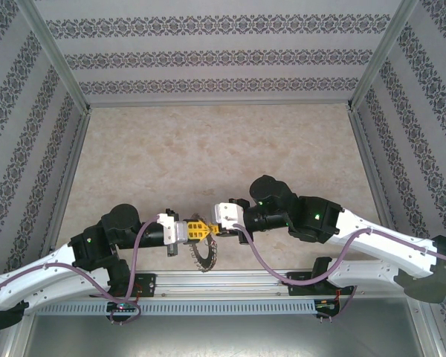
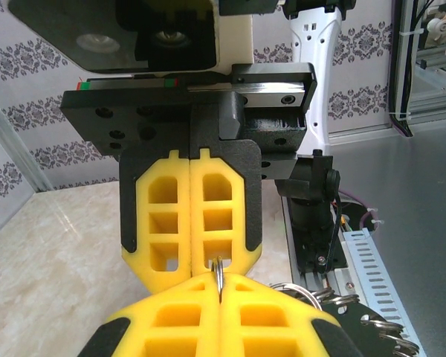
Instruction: Put the keys on the keyring
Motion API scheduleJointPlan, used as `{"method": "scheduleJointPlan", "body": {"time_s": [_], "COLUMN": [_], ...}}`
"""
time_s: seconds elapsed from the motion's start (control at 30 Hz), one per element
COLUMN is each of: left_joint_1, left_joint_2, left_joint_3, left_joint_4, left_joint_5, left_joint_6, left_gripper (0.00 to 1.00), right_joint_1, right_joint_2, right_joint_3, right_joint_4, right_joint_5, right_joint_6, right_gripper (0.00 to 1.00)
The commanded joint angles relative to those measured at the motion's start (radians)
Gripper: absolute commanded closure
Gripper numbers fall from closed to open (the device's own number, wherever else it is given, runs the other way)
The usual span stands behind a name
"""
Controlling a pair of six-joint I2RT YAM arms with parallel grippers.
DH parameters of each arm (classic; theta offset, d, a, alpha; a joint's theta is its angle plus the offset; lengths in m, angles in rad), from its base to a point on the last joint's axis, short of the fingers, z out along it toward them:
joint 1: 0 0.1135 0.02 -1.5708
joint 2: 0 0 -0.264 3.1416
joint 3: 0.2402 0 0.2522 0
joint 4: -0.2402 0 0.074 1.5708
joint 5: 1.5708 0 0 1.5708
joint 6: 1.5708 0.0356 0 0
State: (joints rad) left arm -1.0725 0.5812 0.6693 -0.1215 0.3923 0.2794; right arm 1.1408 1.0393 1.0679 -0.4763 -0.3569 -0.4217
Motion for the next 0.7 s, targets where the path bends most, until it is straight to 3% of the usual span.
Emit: {"method": "scheduleJointPlan", "body": {"time_s": [0.0,0.13,0.33,0.5,0.67], "left_joint_1": [-0.012,-0.012,-0.012,-0.012,-0.012], "left_joint_2": [-0.015,-0.023,-0.029,-0.023,-0.021], "left_joint_3": [0.013,0.013,0.017,0.025,0.032], "left_joint_4": [0.125,0.124,0.109,0.097,0.089], "left_joint_5": [0.037,0.031,0.043,0.063,0.069], "left_joint_6": [-0.017,-0.017,-0.017,-0.02,-0.022], "left_gripper": [1.0,1.0,1.0,1.0,1.0], "right_joint_1": [-0.005,-0.004,-0.016,-0.02,-0.022], "right_joint_2": [0.017,0.003,-0.079,-0.096,-0.089], "right_joint_3": [0.016,0.01,-0.044,-0.057,-0.051], "right_joint_4": [-0.005,-0.007,0.029,0.03,0.025], "right_joint_5": [-0.013,-0.007,-0.057,-0.11,-0.121], "right_joint_6": [0.015,0.019,0.033,0.014,0.002], "right_gripper": [1.0,1.0,0.81,0.78,0.83]}}
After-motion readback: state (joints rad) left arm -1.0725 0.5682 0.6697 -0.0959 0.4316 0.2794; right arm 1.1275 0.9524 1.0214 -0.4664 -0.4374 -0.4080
